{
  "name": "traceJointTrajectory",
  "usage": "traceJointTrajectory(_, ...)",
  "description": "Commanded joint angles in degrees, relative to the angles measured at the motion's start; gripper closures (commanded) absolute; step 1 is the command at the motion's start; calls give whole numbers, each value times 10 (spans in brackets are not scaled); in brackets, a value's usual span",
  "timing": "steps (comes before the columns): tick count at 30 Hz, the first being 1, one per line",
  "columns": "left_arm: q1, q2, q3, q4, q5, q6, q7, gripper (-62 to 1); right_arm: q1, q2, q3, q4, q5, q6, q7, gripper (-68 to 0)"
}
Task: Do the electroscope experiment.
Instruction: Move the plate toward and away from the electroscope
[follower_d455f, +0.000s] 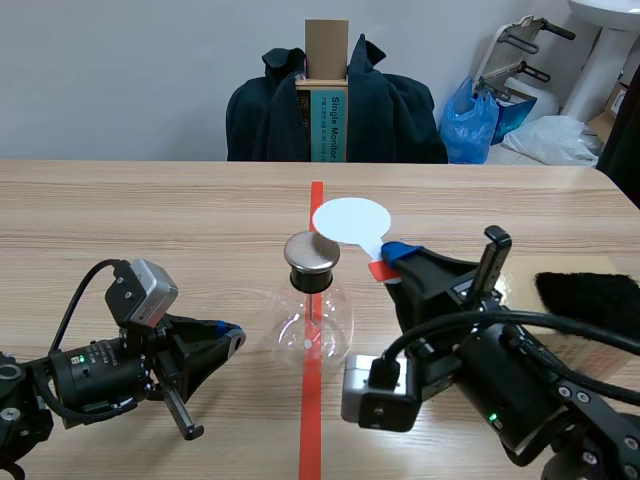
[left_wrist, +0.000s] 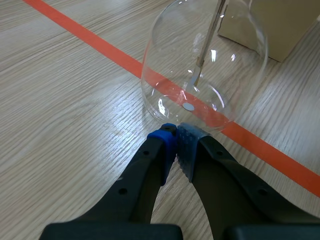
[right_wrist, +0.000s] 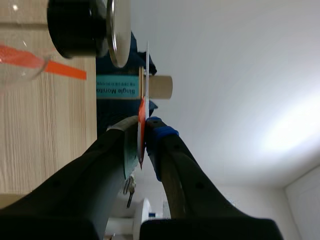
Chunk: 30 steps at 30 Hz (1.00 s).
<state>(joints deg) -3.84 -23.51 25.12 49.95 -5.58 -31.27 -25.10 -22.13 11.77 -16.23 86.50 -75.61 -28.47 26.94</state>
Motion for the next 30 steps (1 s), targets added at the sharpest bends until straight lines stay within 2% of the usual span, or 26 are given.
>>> traceJointTrajectory(1,-8,0,-1,6,-6,1,-8,-29,0,4,2,7,3,-6,12,-8)
traceJointTrajectory(7,-8,0,-1,6,-6,1,-8,-29,0,4,2,7,3,-9,65,-8)
traceJointTrajectory(14,-8,0,-1,6,-6,1,-8,-29,0,4,2,7,3,-10,91,-8)
traceJointTrajectory(26,-8,0,-1,6,-6,1,-8,-29,0,4,2,7,1,-10,90,-8)
traceJointTrajectory(30,-8,0,-1,6,-6,1,-8,-29,0,4,2,7,1,-10,68,-8)
